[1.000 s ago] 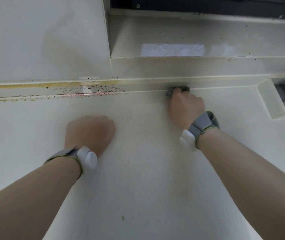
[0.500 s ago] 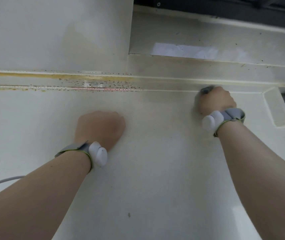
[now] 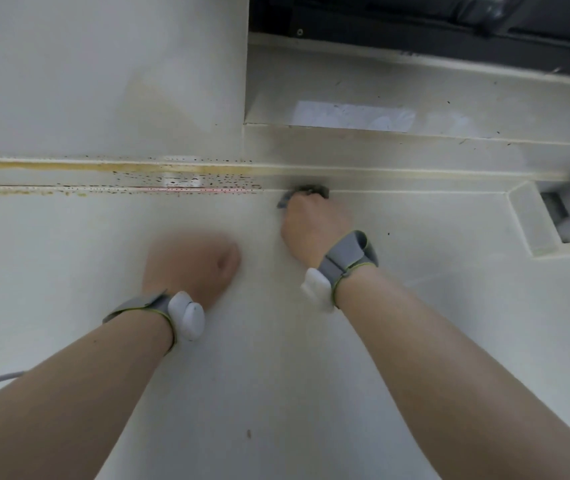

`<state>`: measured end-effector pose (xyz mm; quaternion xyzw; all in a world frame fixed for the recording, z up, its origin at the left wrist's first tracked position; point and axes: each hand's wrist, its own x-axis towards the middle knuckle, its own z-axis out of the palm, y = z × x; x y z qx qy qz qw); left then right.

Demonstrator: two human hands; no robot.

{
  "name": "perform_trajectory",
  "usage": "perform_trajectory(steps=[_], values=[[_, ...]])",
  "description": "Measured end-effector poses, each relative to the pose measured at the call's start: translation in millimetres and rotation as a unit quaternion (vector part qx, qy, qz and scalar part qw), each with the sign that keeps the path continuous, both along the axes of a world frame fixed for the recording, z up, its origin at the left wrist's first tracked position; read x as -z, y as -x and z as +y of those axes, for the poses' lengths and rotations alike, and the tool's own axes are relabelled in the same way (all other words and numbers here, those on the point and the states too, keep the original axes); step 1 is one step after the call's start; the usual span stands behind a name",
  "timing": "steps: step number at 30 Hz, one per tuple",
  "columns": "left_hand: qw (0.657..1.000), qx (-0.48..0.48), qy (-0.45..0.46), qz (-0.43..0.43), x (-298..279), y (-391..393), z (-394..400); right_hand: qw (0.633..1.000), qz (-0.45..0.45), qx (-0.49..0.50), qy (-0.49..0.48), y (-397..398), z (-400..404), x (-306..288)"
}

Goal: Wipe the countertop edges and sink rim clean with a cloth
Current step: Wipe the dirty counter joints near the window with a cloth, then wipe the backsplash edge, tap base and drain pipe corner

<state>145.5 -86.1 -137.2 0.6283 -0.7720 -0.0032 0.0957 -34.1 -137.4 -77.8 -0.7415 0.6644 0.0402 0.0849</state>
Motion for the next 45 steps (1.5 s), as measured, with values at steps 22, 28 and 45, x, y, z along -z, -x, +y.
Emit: perform_trajectory(steps=[22, 28, 45], values=[[1.0, -0.007, 0.01, -0.012, 2, 2, 1, 0.989, 0.149, -0.012, -0.011, -19, -20, 9], [1.0, -0.007, 0.03, -0.004, 4, -2, 1, 0.985, 0.166, -0.046, -0.01, -15, -16, 13], [0.993, -0.076, -0.073, 0.053, -29, -111, 24, 0.976, 0.204, 0.008, -0.069, -72, -14, -2]])
